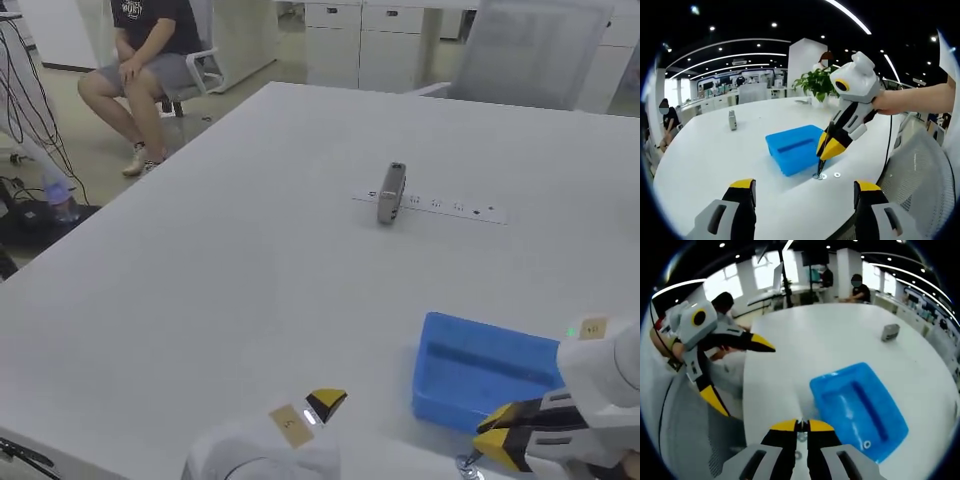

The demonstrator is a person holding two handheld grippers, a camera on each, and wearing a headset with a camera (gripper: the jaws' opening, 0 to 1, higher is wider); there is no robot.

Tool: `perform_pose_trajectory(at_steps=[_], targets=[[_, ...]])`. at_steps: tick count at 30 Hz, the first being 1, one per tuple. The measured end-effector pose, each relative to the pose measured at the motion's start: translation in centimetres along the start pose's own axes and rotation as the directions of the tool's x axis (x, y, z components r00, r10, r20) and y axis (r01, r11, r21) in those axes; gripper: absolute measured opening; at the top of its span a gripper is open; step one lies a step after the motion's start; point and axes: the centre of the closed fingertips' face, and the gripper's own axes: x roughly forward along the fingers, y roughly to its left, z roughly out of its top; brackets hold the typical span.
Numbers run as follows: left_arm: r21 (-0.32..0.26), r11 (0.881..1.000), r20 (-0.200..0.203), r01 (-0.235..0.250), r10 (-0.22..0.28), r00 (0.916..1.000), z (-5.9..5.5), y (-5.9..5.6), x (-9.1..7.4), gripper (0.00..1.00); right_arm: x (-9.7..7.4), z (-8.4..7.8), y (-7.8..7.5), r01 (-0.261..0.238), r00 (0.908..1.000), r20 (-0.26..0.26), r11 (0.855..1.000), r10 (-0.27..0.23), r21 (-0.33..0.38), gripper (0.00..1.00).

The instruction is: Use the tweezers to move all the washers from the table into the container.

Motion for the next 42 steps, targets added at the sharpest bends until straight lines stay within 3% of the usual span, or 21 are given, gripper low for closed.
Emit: perform_pose_trajectory(at_steps=[16, 21, 24, 27, 29, 32, 35, 39, 40, 42], targets=[[0.012, 1.000, -0.027, 0.007, -0.007, 0.9996, -0.5, -0.2, 0.1, 0.79, 0.8, -0.9, 0.0, -0.002, 0.9986, -0.053, 0.998, -0.001, -0.063, 0.03], [0.016, 1.000, -0.035, 0.011, -0.011, 0.9993, -0.6, -0.2, 0.1, 0.78, 1.4, -1.0, 0.4, -0.031, 0.9953, -0.095, 0.993, 0.020, -0.114, 0.01], [0.018, 1.000, -0.037, 0.012, -0.011, 0.9992, -0.6, -0.2, 0.1, 0.78, 1.3, -0.6, 0.2, -0.022, 0.9911, -0.133, 0.982, -0.004, -0.189, 0.01], [0.018, 1.000, -0.041, 0.012, -0.011, 0.9991, -0.7, -0.2, 0.1, 0.77, 1.0, -0.3, 0.5, -0.043, 0.9878, -0.156, 0.977, 0.011, -0.207, 0.01], [0.018, 1.000, -0.042, 0.013, -0.012, 0.9990, -0.7, -0.2, 0.1, 0.77, 0.5, -0.7, 0.8, -0.082, 0.9746, -0.222, 0.968, 0.028, -0.239, 0.01], [0.020, 1.000, -0.044, 0.018, -0.017, 0.9989, -0.7, -0.3, 0.1, 0.76, 0.0, -1.0, 0.4, -0.111, 0.9482, -0.317, 0.946, 0.009, -0.305, 0.01], [0.022, 1.000, -0.049, 0.022, -0.021, 0.9986, -0.8, -0.4, 0.1, 0.74, 0.2, -0.8, 0.2, -0.132, 0.9365, -0.350, 0.941, 0.016, -0.310, 0.01], [0.018, 1.000, -0.044, 0.014, -0.014, 0.9989, -0.8, -0.2, 0.1, 0.74, 0.0, -1.1, -0.2, -0.173, 0.8954, -0.445, 0.914, -0.010, -0.368, 0.02], [0.016, 1.000, -0.042, 0.012, -0.011, 0.9990, -0.8, -0.1, 0.1, 0.74, 0.6, -0.7, -0.1, -0.171, 0.9033, -0.429, 0.914, -0.004, -0.367, 0.02], [0.009, 1.000, -0.039, 0.009, -0.009, 0.9992, -0.8, 0.0, 0.1, 0.74, 0.7, -0.7, 0.4, -0.188, 0.8964, -0.443, 0.914, 0.011, -0.359, 0.02]])
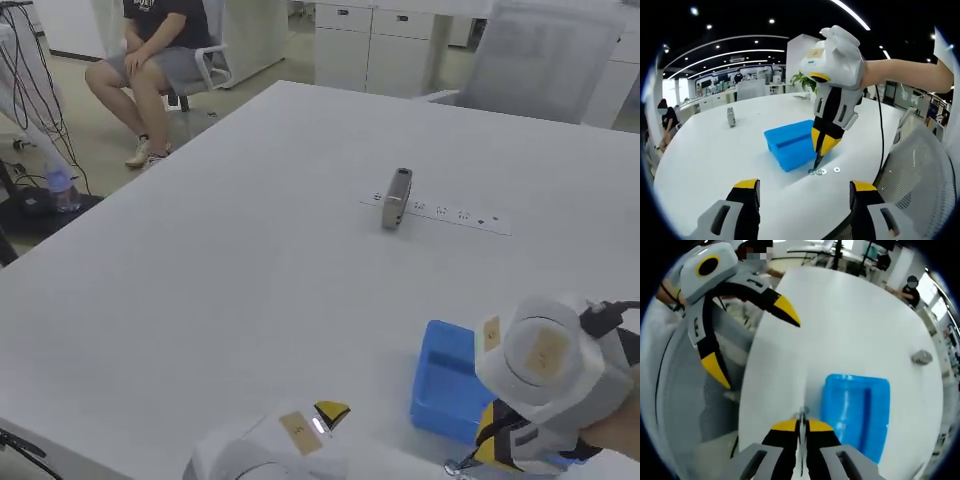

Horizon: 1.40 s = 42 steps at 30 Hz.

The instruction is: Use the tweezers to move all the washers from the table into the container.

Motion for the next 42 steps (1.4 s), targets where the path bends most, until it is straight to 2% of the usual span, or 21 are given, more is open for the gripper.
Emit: perform_pose_trajectory(at_steps=[7, 12, 15, 17, 19, 20, 22, 24, 25, 26, 28, 30, 31, 34, 37, 40, 42], targets=[[-0.002, 1.000, -0.002, 0.001, -0.001, 1.0000, -0.1, 0.0, 0.0, 0.72, 0.6, 0.2, 0.8, -0.036, 0.9968, -0.073, 0.998, 0.033, -0.049, 0.02], [-0.005, 1.000, 0.005, 0.006, -0.006, 1.0000, 0.1, -0.1, 0.0, 0.71, 0.8, 0.9, 0.6, -0.046, 0.9951, -0.090, 0.996, 0.040, -0.074, 0.02], [-0.002, 1.000, 0.003, 0.009, -0.009, 1.0000, 0.1, -0.1, 0.0, 0.71, 1.1, 1.8, 0.6, -0.043, 0.9978, -0.053, 0.997, 0.040, -0.060, 0.02], [-0.002, 1.000, 0.003, 0.010, -0.010, 0.9999, 0.1, -0.1, 0.0, 0.71, 1.2, 2.2, 0.4, -0.024, 0.9997, 0.002, 0.999, 0.024, -0.022, 0.02], [-0.003, 1.000, 0.002, 0.010, -0.010, 0.9999, 0.0, -0.1, 0.0, 0.70, 1.0, 2.3, 0.2, 0.006, 0.9974, 0.071, 0.999, -0.009, 0.040, 0.02], [-0.004, 1.000, 0.003, 0.009, -0.009, 1.0000, 0.0, -0.1, 0.0, 0.70, 0.8, 2.3, 0.3, 0.014, 0.9926, 0.119, 0.997, -0.022, 0.074, 0.02], [-0.006, 1.000, 0.004, 0.008, -0.008, 1.0000, 0.0, -0.1, 0.0, 0.70, 0.8, 2.1, -0.2, 0.033, 0.9825, 0.178, 0.992, -0.054, 0.121, 0.03], [-0.008, 1.000, 0.006, 0.014, -0.014, 0.9999, 0.1, -0.2, 0.0, 0.70, 0.7, 1.8, -0.3, 0.034, 0.9670, 0.243, 0.984, -0.076, 0.173, 0.03], [-0.007, 1.000, 0.005, 0.017, -0.017, 0.9998, 0.1, -0.2, 0.0, 0.69, 0.6, 1.7, -0.5, 0.047, 0.9534, 0.284, 0.980, -0.101, 0.191, 0.03], [-0.003, 1.000, 0.004, 0.022, -0.022, 0.9998, 0.1, -0.3, 0.0, 0.69, 0.6, 1.7, -0.6, 0.052, 0.9439, 0.309, 0.976, -0.117, 0.211, 0.03], [0.005, 1.000, 0.001, 0.027, -0.027, 0.9996, 0.0, -0.4, 0.1, 0.68, 0.6, 1.8, -0.5, 0.030, 0.9227, 0.363, 0.963, -0.130, 0.269, 0.03], [0.010, 1.000, -0.003, 0.029, -0.029, 0.9996, -0.1, -0.5, 0.1, 0.67, 0.8, 2.1, -0.8, 0.028, 0.9030, 0.403, 0.957, -0.149, 0.290, 0.03], [0.011, 1.000, -0.003, 0.029, -0.029, 0.9996, -0.1, -0.5, 0.1, 0.67, 0.8, 2.1, -0.7, 0.033, 0.9044, 0.400, 0.959, -0.148, 0.282, 0.03], [0.008, 1.000, -0.005, 0.029, -0.029, 0.9996, -0.1, -0.5, 0.1, 0.67, 0.9, 2.3, -1.0, 0.066, 0.8992, 0.402, 0.961, -0.173, 0.267, 0.02], [0.005, 1.000, -0.005, 0.025, -0.025, 0.9997, -0.1, -0.4, 0.1, 0.67, 0.8, 2.3, -1.0, 0.078, 0.8941, 0.408, 0.961, -0.185, 0.265, 0.01], [0.000, 1.000, -0.005, 0.024, -0.024, 0.9997, -0.2, -0.3, 0.1, 0.67, 0.4, 1.9, -0.8, 0.082, 0.8944, 0.408, 0.964, -0.184, 0.255, 0.01], [0.002, 1.000, -0.007, 0.025, -0.025, 0.9997, -0.2, -0.3, 0.1, 0.67, 0.2, 1.7, -1.0, 0.079, 0.8875, 0.419, 0.959, -0.192, 0.272, 0.01]])
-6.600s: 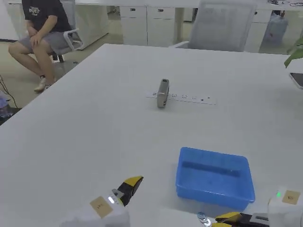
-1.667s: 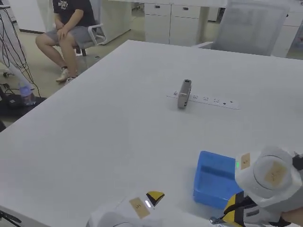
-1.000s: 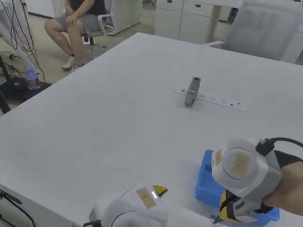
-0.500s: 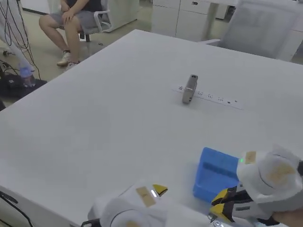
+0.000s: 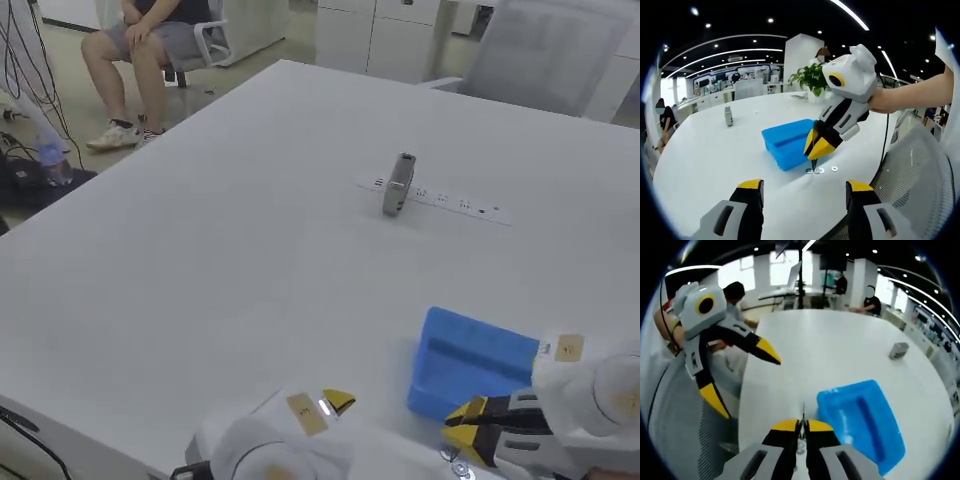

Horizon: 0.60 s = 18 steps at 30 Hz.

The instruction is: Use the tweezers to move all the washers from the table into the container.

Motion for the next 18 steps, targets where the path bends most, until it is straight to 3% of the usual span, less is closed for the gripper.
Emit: perform_pose_trajectory(at_steps=[10, 18], targets=[[-0.002, 1.000, -0.006, -0.001, 0.001, 1.0000, -0.17, 0.05, 0.02, 0.67, -0.04, 0.69, -0.31, -0.013, 0.9952, 0.098, 0.996, 0.004, 0.091, 0.03], [0.001, 1.000, -0.013, 0.003, -0.003, 0.9999, -0.29, -0.05, 0.05, 0.66, 0.07, 0.34, -0.56, 0.005, 0.9964, 0.084, 0.998, -0.011, 0.069, 0.03]])
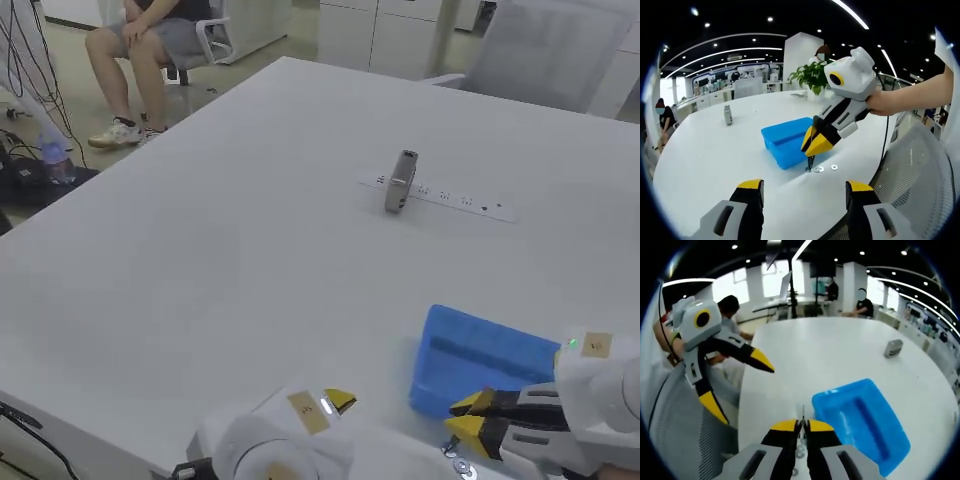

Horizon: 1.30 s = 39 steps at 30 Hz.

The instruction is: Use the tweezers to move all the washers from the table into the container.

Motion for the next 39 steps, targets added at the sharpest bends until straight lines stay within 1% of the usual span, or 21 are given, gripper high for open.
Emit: perform_pose_trajectory(at_steps=[2, 6, 7, 9, 13, 17, 22, 24, 26, 27, 28, 31, 36, 39], targets=[[0.000, 1.000, -0.001, -0.001, 0.001, 1.0000, -0.01, 0.02, 0.00, 0.66, 0.02, -0.17, 0.07, -0.001, 1.0000, -0.008, 1.000, 0.001, -0.005, 0.03], [0.001, 1.000, -0.004, 0.003, -0.003, 1.0000, -0.04, -0.06, 0.01, 0.66, -0.01, -0.32, 0.37, -0.006, 0.9999, -0.009, 1.000, 0.006, -0.001, 0.03], [0.002, 1.000, -0.005, 0.004, -0.004, 1.0000, -0.05, -0.09, 0.01, 0.66, -0.01, -0.26, 0.48, -0.008, 1.0000, 0.001, 1.000, 0.008, 0.005, 0.03], [0.005, 1.000, -0.006, 0.004, -0.004, 1.0000, -0.06, -0.11, 0.02, 0.66, -0.14, -0.36, 0.32, 0.005, 1.0000, -0.001, 1.000, -0.005, -0.002, 0.03], [0.004, 1.000, -0.005, 0.005, -0.005, 1.0000, -0.03, -0.12, 0.02, 0.66, -0.31, -0.41, 0.37, 0.017, 0.9998, 0.006, 1.000, -0.017, -0.012, 0.03], [0.005, 1.000, -0.008, 0.008, -0.008, 0.9999, -0.07, -0.19, 0.04, 0.66, -0.41, -0.42, 0.26, 0.028, 0.9996, 0.002, 0.999, -0.028, -0.025, 0.03], [0.004, 1.000, -0.009, 0.010, -0.010, 0.9999, -0.08, -0.22, 0.04, 0.66, -0.37, -0.34, -0.06, 0.034, 0.9994, 0.001, 0.999, -0.034, -0.029, 0.03], [0.003, 1.000, -0.008, 0.010, -0.010, 0.9999, -0.09, -0.22, 0.04, 0.66, -0.34, -0.26, -0.03, 0.028, 0.9996, 0.004, 0.999, -0.028, -0.020, 0.03], [0.002, 1.000, -0.007, 0.010, -0.010, 0.9999, -0.07, -0.21, 0.04, 0.66, -0.14, -0.62, 0.16, 0.012, 0.9998, -0.012, 1.000, -0.012, -0.015, 0.03], [0.002, 1.000, -0.008, 0.010, -0.010, 0.9999, -0.07, -0.22, 0.03, 0.66, -0.08, -0.55, 0.15, 0.009, 1.0000, -0.001, 1.000, -0.009, -0.003, 0.03], [0.003, 1.000, -0.009, 0.010, -0.010, 0.9999, -0.10, -0.20, 0.03, 0.66, -0.04, -0.56, 0.10, 0.010, 0.9999, 0.001, 1.000, -0.010, -0.008, 0.03], [0.002, 1.000, -0.007, 0.008, -0.008, 0.9999, -0.08, -0.16, 0.03, 0.66, -0.06, -0.58, -0.05, 0.031, 0.9994, -0.011, 0.999, -0.032, -0.040, 0.03], [-0.002, 1.000, -0.005, 0.003, -0.003, 1.0000, -0.05, -0.05, -0.01, 0.66, -0.22, -0.59, -0.16, 0.043, 0.9990, -0.012, 0.998, -0.044, -0.054, 0.03], [-0.002, 1.000, -0.005, 0.002, -0.002, 1.0000, -0.05, -0.01, -0.02, 0.66, -0.30, -0.64, -0.28, 0.045, 0.9989, -0.009, 0.998, -0.045, -0.045, 0.03]])
